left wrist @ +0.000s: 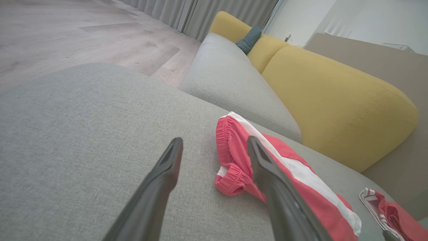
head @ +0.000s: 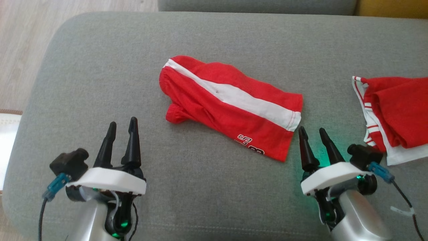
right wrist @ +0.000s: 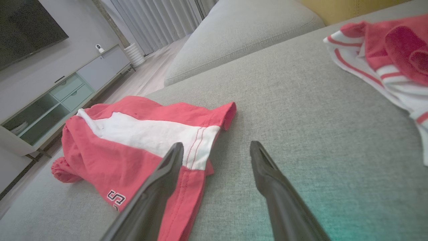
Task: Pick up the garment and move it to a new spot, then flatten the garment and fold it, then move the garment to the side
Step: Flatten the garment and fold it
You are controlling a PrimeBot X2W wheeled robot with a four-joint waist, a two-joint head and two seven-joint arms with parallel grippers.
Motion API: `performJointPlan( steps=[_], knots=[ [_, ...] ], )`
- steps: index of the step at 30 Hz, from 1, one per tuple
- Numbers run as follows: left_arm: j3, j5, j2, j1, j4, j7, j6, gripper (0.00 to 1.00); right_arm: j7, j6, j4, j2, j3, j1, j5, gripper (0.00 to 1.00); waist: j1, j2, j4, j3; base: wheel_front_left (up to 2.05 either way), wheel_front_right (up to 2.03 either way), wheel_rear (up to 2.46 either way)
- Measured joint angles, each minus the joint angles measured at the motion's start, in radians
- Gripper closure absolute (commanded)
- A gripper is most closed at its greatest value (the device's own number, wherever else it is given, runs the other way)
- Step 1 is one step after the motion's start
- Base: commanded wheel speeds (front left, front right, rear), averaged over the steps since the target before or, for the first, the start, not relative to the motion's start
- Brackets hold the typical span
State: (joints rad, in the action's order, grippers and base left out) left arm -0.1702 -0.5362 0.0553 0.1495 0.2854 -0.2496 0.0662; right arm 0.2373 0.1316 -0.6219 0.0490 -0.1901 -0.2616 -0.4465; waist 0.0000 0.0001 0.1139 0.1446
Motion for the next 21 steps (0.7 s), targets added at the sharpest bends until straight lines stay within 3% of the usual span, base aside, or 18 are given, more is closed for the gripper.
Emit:
performJointPlan(
  steps=[21],
  knots=[
    [0.000,0.008,-0.009,0.021,0.018,0.000,0.013,0.00,0.014,0.000,-0.222,0.008,-0.107,-0.134,-0.194,0.00,0.0000,0.0000,0.028,0.029,0.00,0.00,0.00]
  ],
)
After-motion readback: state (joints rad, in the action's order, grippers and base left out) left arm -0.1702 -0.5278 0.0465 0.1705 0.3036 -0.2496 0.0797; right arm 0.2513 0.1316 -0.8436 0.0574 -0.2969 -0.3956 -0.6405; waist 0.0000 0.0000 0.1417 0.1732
